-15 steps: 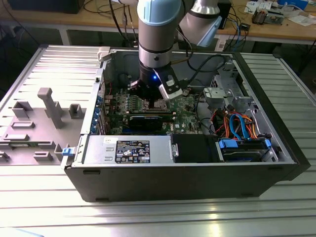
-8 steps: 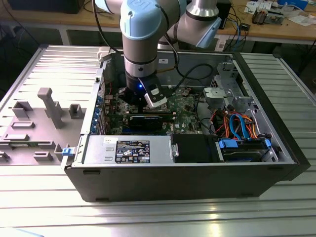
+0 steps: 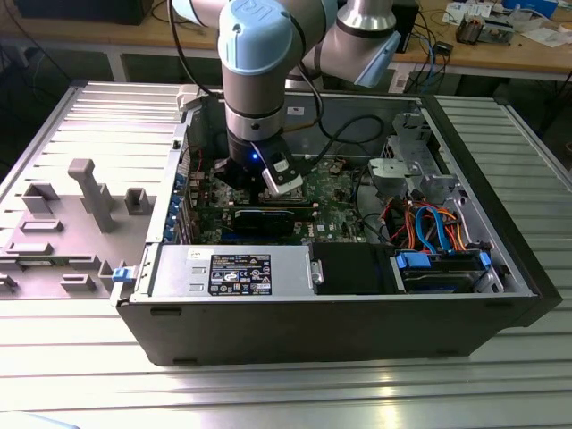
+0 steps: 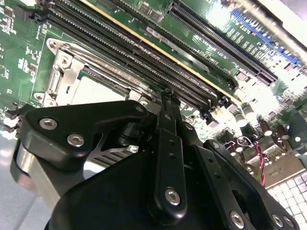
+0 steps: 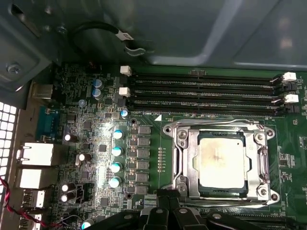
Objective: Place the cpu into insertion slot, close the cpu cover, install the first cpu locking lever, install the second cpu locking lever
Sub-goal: 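Install the second cpu locking lever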
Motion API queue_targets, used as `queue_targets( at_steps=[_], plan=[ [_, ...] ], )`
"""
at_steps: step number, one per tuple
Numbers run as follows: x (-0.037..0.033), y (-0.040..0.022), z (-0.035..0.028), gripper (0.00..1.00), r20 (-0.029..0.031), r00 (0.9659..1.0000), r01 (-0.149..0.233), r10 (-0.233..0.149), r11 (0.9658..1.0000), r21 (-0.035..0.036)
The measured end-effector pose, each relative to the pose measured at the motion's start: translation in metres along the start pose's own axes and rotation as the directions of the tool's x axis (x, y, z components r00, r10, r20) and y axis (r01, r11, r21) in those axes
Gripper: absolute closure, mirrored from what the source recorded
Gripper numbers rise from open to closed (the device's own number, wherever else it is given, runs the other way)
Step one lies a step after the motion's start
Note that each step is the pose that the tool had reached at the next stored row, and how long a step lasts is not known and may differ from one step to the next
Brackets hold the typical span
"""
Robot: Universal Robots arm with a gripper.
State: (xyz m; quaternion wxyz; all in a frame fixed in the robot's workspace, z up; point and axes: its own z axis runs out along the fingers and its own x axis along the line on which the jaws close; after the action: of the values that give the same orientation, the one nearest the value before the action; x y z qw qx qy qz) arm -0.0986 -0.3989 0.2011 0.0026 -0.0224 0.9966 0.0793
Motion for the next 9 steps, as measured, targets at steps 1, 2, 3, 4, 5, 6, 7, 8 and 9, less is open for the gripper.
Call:
queue_targets(
  at_steps=[1,2,3,4,5,6,7,8,9],
  plan=[
    [0.0001,-0.0003,0.0013,0.89,-0.0007,1.0,0.001,-0.001,1.0,0.0005],
    [0.0002,-0.0004,0.0017,0.89,-0.001,1.0,0.001,-0.001,1.0,0.0008],
    [0.0002,-0.0003,0.0019,0.89,-0.0004,1.0,0.001,-0.001,1.0,0.0021],
    [0.0002,-0.0002,0.0012,0.89,0.0004,1.0,0.001,-0.001,1.0,0.0043],
    [0.0002,0.0001,-0.0005,0.89,0.0008,1.0,0.001,-0.001,1.0,0.0049],
    [0.0002,0.0003,-0.0029,0.89,0.0008,1.0,0.001,-0.001,1.0,0.0056],
    [0.0001,0.0008,-0.0059,0.89,0.0002,1.0,0.001,-0.001,1.0,0.0055],
    [0.0001,0.0013,-0.0085,0.89,0.0003,1.0,0.001,-0.001,1.0,0.0054],
    [0.0001,0.0017,-0.011,0.89,0.0002,1.0,0.001,-0.001,1.0,0.0054]
  ],
)
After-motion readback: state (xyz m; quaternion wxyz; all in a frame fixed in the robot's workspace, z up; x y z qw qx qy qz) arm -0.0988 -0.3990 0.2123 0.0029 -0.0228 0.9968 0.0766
